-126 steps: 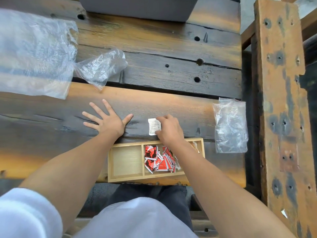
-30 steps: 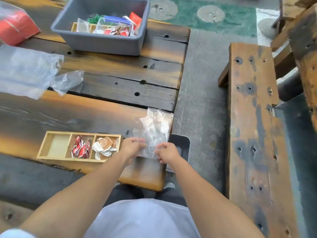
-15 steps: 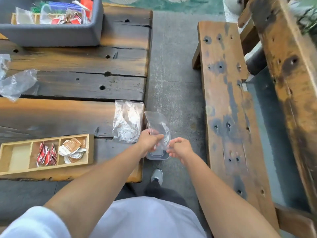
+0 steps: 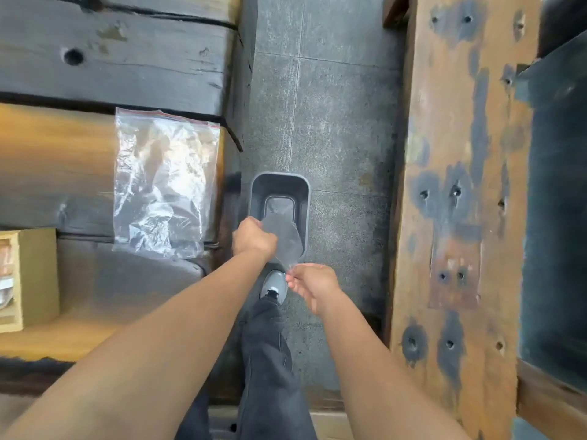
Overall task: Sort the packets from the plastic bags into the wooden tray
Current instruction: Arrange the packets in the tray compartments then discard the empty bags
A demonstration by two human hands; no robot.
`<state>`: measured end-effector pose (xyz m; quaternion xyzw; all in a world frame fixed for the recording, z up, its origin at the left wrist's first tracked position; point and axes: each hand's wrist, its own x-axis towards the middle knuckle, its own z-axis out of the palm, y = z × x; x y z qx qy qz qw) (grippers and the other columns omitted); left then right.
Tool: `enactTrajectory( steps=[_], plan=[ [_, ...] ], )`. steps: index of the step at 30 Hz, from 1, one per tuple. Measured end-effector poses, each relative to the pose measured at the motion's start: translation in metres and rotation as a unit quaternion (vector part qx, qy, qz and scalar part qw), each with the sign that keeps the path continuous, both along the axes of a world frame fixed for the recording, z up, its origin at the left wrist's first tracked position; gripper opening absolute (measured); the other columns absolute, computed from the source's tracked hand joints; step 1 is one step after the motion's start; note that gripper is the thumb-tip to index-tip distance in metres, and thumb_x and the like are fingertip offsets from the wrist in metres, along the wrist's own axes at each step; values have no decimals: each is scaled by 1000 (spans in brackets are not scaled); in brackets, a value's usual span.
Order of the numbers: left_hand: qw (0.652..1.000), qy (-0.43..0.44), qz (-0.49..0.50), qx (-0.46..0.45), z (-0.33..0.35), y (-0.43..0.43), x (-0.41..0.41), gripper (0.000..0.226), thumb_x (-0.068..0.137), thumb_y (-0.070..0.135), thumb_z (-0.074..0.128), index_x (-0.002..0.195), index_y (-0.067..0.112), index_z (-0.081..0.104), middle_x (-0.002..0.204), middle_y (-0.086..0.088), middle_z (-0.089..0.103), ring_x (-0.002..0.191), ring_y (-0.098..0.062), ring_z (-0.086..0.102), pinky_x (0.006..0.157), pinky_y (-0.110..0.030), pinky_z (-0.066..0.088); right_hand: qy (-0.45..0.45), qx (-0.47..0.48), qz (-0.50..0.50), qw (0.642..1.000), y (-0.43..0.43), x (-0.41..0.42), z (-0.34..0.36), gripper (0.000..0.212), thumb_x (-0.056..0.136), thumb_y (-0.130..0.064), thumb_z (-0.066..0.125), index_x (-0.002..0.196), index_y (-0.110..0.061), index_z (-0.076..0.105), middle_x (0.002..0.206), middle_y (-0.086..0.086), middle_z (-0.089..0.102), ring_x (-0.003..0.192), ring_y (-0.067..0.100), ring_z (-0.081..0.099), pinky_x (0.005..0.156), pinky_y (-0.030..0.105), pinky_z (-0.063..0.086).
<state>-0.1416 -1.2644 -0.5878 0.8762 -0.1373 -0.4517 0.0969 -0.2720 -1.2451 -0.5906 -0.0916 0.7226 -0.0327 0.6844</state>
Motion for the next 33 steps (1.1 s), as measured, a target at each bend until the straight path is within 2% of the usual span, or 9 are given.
enactTrajectory(
  steps=[6,10,15,18,21,25,28,30,33],
  plan=[
    [999,-34,2,32,-76,-10,-3,34,84,9,57,117,15,57,123,-13,62,114,-33,59,82,-30,42,-9,35,-63,997,-6,17,-79,13,92,15,50,89,4,56,75,18,61,64,22,61,60,25,58],
    [998,-40,26,44,-104,-15,-8,41,82,12,62,122,9,50,121,-17,62,112,-37,60,83,-36,46,0,38,-96,995,-11,21,-111,11,97,8,49,105,2,51,96,21,60,79,34,68,79,36,56],
    [997,-39,18,66,-102,-16,-7,48,83,13,61,127,6,45,125,-18,60,113,-38,59,85,-38,49,63,6,-6,998,-17,17,-115,2,98,-3,51,97,-3,50,75,11,58,72,28,68,91,46,58],
    [998,-7,-3,61,-82,-15,-9,47,82,15,59,127,9,48,124,-17,59,106,-38,63,86,-43,56,56,-9,11,998,-23,14,-98,16,99,-5,49,84,-10,48,78,10,59,65,22,64,84,42,60],
    [995,-5,-74,62,-50,-15,-9,39,82,18,57,122,14,55,123,-14,62,104,-36,65,88,-36,53,54,-44,35,997,-33,20,-69,16,98,-4,49,83,-9,51,77,9,60,59,21,60,61,33,58],
    [991,-26,-133,-11,9,-25,-8,26,86,21,56,111,17,62,119,-13,65,110,-34,62,87,-33,49,43,-114,57,991,-40,39,-18,14,94,-7,50,82,-11,57,66,6,60,49,16,56,44,25,47],
    [981,-56,-160,-94,53,-29,0,21,85,21,53,104,19,62,111,-8,68,106,-31,62,87,-35,50,2,-146,20,989,-35,63,20,9,86,-18,54,85,-11,59,68,9,62,59,24,60,56,33,51],
    [972,-61,-156,-163,76,-28,10,21,83,20,53,102,19,62,103,-6,69,100,-28,63,88,-37,51,-21,-151,7,988,-27,79,38,23,75,-26,53,92,-12,61,76,11,64,70,27,61,66,40,51],
    [951,-86,-129,-266,106,-19,36,18,82,17,54,99,18,60,84,-1,67,87,-23,63,82,-36,51,-21,-211,34,977,-13,102,62,13,88,-24,56,96,-15,61,87,7,67,77,26,63,76,41,55]
  ],
)
